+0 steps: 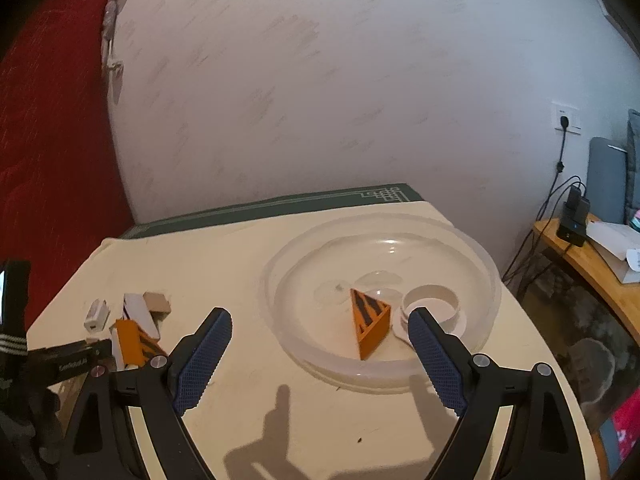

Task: Organize rigid objects
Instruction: 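Grasp the tan triangular block with the left tool, then grasp the orange block beside the blue cube with the right tool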

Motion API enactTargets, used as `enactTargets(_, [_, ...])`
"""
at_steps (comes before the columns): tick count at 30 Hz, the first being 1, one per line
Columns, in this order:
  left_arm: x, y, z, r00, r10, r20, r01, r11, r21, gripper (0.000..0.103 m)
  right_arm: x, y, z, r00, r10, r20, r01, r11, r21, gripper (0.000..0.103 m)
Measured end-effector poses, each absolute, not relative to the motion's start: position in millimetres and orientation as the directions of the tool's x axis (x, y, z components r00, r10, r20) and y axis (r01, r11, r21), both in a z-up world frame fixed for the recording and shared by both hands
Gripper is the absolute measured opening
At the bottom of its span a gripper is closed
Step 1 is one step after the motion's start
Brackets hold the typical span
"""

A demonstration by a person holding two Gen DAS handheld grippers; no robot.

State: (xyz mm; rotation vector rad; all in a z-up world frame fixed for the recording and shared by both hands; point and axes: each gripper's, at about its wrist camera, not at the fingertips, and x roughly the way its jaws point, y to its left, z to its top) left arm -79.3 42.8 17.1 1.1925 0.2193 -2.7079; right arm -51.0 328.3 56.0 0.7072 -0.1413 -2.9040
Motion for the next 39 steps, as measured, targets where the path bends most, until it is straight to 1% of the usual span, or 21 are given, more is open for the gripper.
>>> enactTargets(3, [-82.3,41.2,15.8,-0.667,-0.083,-0.74,0.207,-0.975,-0.078,0.038,-51.5,324.0,54.9,-0.869,-0.184,-0.459,0.145,-0.982,0.118,0.092])
enactTargets(5, [-81.5,41.4,16.1,-0.674,-0.066,-0.736,0.194,-0.977,-0.09,0.029,-51.5,321.0,54.1,-0.861,-0.201,-0.467,0.165,-0.979,0.117,0.092])
enactTargets(6, [-80.6,40.8,15.8,-0.678,-0.055,-0.733,0.186,-0.978,-0.098,0.028,-51.3,319.1,53.5,-0.854,-0.214,-0.474,0.179,-0.977,0.119,0.092])
enactTargets(13, [-74.3,30.2,17.0,-0.697,-0.019,-0.716,0.176,-0.973,-0.146,0.028,-43.7,286.4,45.7,-0.771,-0.326,-0.547,0.314,-0.942,0.12,0.092])
enactTargets(19, [-64.4,31.5,25.4,-0.728,-0.047,-0.684,0.187,-0.973,-0.132,0.028,-40.5,258.0,38.3,-0.696,-0.387,-0.605,0.364,-0.916,0.167,0.092])
enactTargets(21, [-60.5,29.9,27.9,-0.739,-0.059,-0.671,0.192,-0.973,-0.126,0.028,-43.2,249.9,37.6,-0.678,-0.395,-0.62,0.369,-0.912,0.178,0.087])
enactTargets(25, [-55.4,25.9,30.5,-0.743,-0.101,-0.661,0.226,-0.968,-0.107,0.028,-51.2,235.0,39.8,-0.641,-0.427,-0.638,0.386,-0.898,0.213,0.083])
enactTargets(26, [-54.8,23.2,30.5,-0.74,-0.114,-0.662,0.24,-0.965,-0.103,0.028,-53.1,230.8,40.1,-0.634,-0.432,-0.641,0.389,-0.895,0.219,0.081])
enactTargets(29, [-53.3,15.3,30.9,-0.735,-0.124,-0.666,0.266,-0.957,-0.116,0.028,-60.4,220.0,39.4,-0.62,-0.44,-0.649,0.394,-0.89,0.228,0.077])
enactTargets(33, [-50.4,5.4,31.7,-0.734,-0.146,-0.663,0.3,-0.946,-0.124,0.028,-70.6,211.4,37.7,-0.6,-0.451,-0.661,0.391,-0.886,0.249,0.069])
enactTargets(39, [-49.8,3.0,29.4,-0.729,-0.154,-0.667,0.315,-0.941,-0.127,0.028,-79.9,199.0,36.6,-0.588,-0.456,-0.669,0.399,-0.882,0.251,0.064])
